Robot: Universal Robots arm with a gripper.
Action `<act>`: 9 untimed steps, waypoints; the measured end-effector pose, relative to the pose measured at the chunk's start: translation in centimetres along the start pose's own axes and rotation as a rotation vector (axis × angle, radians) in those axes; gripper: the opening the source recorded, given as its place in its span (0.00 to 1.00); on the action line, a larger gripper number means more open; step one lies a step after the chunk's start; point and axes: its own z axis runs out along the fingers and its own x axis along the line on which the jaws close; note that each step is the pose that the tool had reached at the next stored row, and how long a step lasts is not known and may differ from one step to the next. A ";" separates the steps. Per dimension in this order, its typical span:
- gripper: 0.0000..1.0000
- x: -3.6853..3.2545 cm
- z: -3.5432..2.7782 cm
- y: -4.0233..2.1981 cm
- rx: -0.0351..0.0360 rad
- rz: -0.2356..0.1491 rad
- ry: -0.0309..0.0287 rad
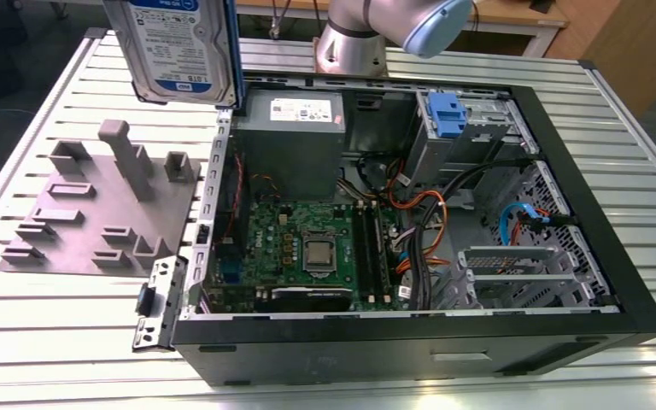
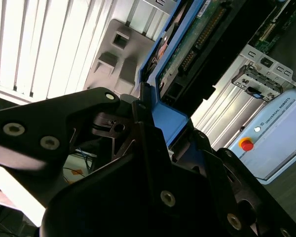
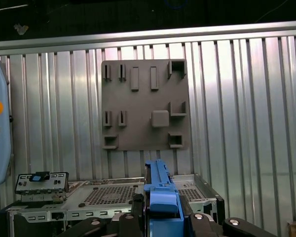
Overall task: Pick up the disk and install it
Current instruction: 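Pick up the disk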
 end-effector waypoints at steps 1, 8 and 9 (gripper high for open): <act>0.36 0.00 0.00 0.00 0.0000 0.000 0.0000; 0.36 0.07 0.00 -0.03 0.0000 0.000 -0.0001; 0.36 0.16 0.00 -0.03 0.0000 0.000 -0.0001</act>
